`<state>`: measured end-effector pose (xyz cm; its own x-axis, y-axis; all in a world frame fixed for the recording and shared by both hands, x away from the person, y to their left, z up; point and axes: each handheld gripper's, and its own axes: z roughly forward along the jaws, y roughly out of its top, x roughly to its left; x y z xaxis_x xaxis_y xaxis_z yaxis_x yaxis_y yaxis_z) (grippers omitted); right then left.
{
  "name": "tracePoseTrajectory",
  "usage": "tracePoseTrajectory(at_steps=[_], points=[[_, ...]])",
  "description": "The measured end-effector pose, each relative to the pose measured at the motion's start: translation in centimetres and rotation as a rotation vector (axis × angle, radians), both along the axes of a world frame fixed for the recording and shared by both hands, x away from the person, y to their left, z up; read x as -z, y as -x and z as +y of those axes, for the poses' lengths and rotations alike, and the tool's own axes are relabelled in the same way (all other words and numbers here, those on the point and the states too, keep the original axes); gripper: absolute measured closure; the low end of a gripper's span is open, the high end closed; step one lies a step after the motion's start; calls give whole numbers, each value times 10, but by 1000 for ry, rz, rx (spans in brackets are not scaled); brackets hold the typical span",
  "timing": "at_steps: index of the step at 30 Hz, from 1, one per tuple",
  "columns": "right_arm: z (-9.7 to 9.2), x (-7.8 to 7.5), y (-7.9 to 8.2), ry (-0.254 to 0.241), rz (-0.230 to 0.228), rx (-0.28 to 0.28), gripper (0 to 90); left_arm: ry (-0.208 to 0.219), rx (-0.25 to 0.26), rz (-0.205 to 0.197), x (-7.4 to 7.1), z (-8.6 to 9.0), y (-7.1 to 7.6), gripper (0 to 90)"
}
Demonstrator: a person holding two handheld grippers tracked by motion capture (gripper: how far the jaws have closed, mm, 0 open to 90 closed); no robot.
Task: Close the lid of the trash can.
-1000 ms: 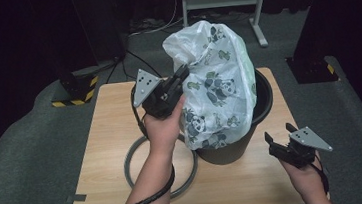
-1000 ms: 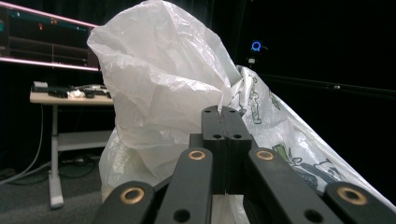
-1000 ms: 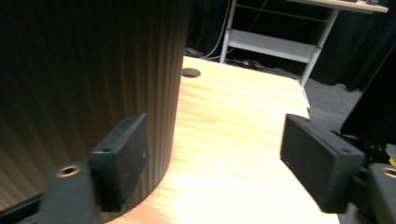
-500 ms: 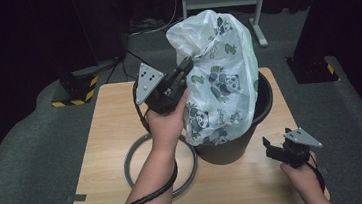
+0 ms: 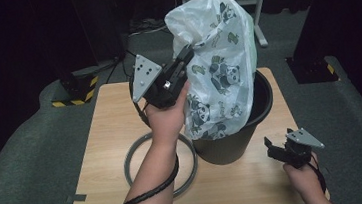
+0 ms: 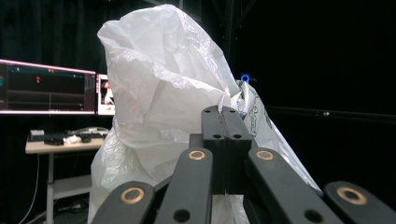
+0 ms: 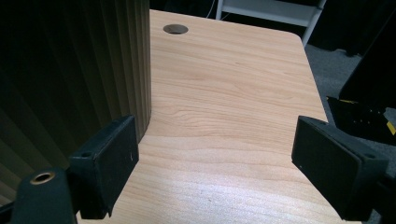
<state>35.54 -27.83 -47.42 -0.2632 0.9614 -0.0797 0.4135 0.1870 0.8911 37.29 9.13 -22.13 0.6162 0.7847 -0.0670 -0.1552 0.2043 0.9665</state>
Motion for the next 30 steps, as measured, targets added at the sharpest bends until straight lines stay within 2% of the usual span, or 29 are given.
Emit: tracePoseTrajectory(at_steps=[13,24,30], points=[[2,4,-2,2,19,1,147,58,-31,-60,-20,22,15,900],[5,6,-4,14,22,-5,147,90,-54,-102,-35,38,26,900],[4,9,-7,16,44,-12,148,76,-82,-107,-39,53,35,900]])
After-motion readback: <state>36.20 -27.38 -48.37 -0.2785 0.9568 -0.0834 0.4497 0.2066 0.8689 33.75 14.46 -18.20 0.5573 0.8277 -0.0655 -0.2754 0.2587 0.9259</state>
